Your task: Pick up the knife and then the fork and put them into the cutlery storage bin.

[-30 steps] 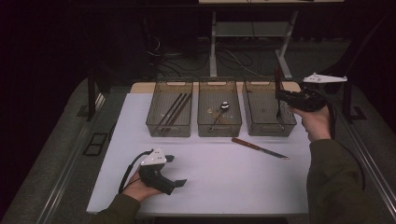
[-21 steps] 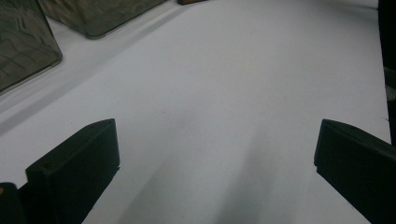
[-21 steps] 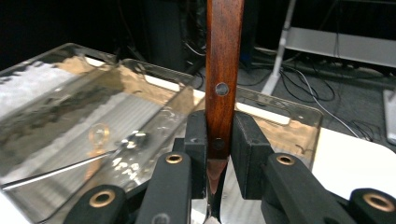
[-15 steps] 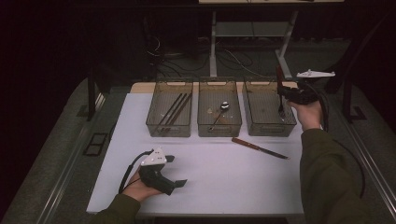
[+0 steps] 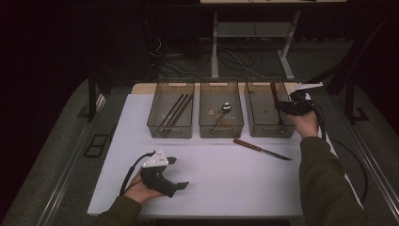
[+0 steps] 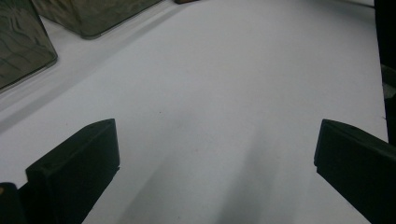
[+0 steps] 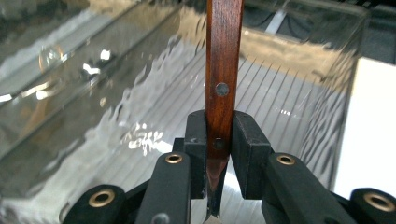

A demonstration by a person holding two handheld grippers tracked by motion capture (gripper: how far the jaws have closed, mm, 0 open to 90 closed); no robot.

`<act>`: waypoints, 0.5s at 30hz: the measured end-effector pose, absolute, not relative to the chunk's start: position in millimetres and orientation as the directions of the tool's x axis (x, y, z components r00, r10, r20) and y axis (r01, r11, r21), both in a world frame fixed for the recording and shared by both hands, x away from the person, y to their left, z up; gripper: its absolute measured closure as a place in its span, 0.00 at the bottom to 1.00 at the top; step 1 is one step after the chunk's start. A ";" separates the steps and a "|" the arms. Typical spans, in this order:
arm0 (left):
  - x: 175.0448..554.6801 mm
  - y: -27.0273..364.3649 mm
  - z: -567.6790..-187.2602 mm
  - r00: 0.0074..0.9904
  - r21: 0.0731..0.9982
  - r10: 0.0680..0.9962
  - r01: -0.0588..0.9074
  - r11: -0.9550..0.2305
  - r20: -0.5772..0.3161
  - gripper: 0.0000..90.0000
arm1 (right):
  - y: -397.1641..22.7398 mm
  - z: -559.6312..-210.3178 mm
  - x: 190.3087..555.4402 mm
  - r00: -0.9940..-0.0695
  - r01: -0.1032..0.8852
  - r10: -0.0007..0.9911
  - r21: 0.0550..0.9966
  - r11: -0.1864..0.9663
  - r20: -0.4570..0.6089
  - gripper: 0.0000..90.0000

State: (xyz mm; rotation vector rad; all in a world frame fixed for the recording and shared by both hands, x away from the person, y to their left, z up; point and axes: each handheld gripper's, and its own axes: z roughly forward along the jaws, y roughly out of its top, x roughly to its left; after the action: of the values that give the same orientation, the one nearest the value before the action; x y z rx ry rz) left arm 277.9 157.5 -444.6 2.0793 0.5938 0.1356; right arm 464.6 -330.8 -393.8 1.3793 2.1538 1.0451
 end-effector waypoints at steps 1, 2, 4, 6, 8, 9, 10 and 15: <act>277.9 157.5 -444.5 0.877 0.821 0.462 0.358 -0.445 -0.132 0.00 | -329.9 -394.8 464.4 -0.447 0.612 0.892 0.751 0.248 0.070 0.85; 277.8 157.4 -444.5 0.877 0.821 0.462 0.359 -0.445 -0.133 0.00 | -329.8 -394.9 464.3 -0.446 0.612 0.892 0.752 0.247 0.070 0.84; 277.8 157.5 -444.5 0.876 0.821 0.463 0.359 -0.444 -0.133 0.00 | -329.5 -394.5 464.4 -0.448 0.611 0.890 0.755 0.237 0.083 0.71; 277.8 157.6 -444.5 0.877 0.821 0.463 0.358 -0.444 -0.132 0.00 | -328.9 -392.4 463.7 -0.442 0.604 0.894 0.762 0.233 0.077 0.58; 277.7 157.5 -444.4 0.877 0.822 0.462 0.357 -0.443 -0.132 0.00 | -329.1 -389.3 461.8 -0.434 0.594 0.898 0.773 0.223 0.075 0.51; 277.6 157.4 -444.4 0.877 0.822 0.462 0.356 -0.444 -0.131 0.00 | -329.5 -387.0 460.0 -0.436 0.593 0.896 0.776 0.214 0.086 0.49; 277.6 157.4 -444.4 0.877 0.822 0.462 0.357 -0.443 -0.131 0.00 | -330.4 -384.7 458.2 -0.440 0.586 0.893 0.783 0.208 0.092 0.46; 277.2 157.2 -444.3 0.876 0.822 0.464 0.357 -0.444 -0.130 0.00 | -329.9 -370.3 440.0 -0.479 0.547 0.868 0.818 0.177 0.133 0.42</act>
State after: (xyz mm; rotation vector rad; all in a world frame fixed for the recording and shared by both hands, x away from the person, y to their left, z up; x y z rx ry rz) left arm 277.2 157.2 -444.3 2.0794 0.5939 0.1397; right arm 440.0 -329.9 -370.3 1.3387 2.0960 1.2141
